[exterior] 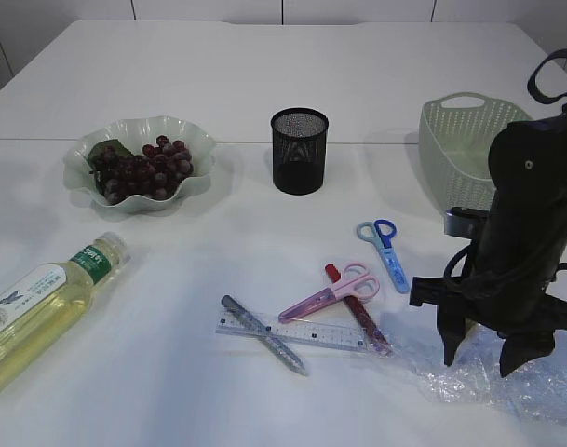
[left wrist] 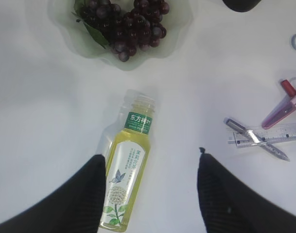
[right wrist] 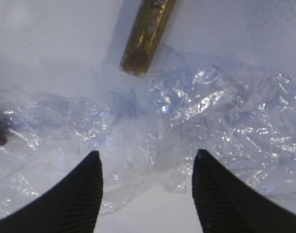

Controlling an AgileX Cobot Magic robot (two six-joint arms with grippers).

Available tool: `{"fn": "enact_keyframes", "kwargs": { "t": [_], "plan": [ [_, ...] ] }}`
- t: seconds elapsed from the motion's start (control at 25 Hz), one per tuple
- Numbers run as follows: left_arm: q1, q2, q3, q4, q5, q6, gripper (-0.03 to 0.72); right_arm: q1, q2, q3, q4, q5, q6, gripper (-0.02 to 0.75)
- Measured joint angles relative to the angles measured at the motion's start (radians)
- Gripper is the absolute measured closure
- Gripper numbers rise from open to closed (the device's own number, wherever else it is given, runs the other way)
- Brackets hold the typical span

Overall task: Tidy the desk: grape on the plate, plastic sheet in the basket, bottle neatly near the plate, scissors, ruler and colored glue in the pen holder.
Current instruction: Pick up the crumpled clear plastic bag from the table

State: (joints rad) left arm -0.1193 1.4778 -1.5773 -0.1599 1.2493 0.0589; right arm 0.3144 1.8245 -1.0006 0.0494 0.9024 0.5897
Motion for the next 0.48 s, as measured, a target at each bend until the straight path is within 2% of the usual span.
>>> {"fn": "enact_keyframes", "kwargs": {
  "t": [0.48],
  "plan": [
    [0.0,0.0,0.0,0.0,0.0,0.0,0.254,0.0,0.021,-0.002,-0.004,-0.033,0.0,0.299]
  ]
}}
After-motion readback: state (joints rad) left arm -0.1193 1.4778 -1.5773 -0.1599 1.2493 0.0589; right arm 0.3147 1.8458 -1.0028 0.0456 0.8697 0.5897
